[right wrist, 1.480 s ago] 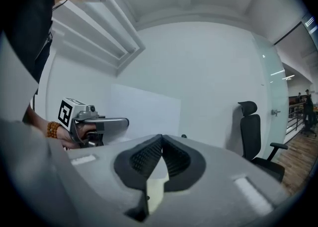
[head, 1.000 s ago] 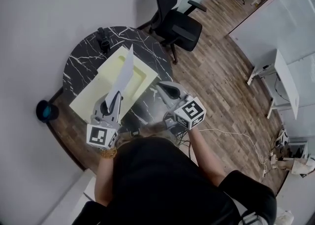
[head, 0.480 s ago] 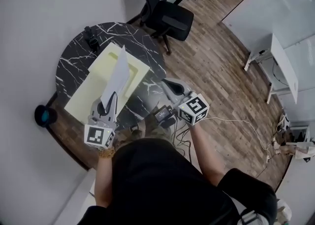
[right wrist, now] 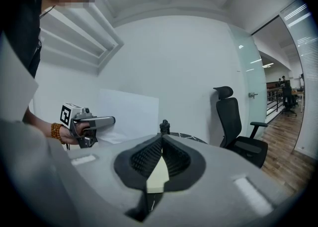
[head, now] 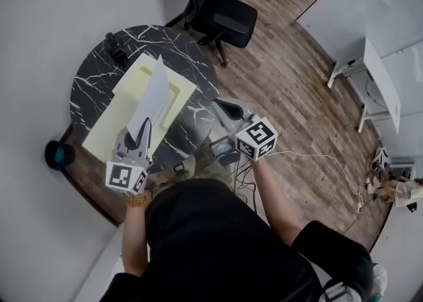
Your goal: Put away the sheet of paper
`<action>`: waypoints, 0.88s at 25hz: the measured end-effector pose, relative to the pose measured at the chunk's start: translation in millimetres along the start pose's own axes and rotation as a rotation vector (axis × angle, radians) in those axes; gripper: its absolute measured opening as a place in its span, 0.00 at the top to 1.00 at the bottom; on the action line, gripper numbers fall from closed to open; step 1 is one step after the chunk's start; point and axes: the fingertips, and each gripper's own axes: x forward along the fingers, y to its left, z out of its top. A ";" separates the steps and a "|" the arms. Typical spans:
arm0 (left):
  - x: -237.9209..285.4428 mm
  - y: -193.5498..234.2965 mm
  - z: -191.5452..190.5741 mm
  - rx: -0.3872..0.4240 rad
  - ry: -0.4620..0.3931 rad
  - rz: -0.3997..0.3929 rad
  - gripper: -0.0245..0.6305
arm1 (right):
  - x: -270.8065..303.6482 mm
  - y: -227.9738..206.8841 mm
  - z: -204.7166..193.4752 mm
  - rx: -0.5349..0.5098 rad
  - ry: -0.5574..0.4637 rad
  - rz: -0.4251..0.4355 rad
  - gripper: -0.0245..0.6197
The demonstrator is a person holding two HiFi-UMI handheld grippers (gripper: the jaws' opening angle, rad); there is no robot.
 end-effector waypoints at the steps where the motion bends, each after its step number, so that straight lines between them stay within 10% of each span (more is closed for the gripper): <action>1: 2.1 1.6 -2.4 -0.005 0.003 -0.006 0.95 | 1.5 0.7 0.3 -0.006 0.003 0.003 0.96; 22: 59.6 9.6 2.7 -0.149 -0.077 -0.081 0.95 | 14.2 -1.0 -3.0 -0.032 0.037 0.022 0.96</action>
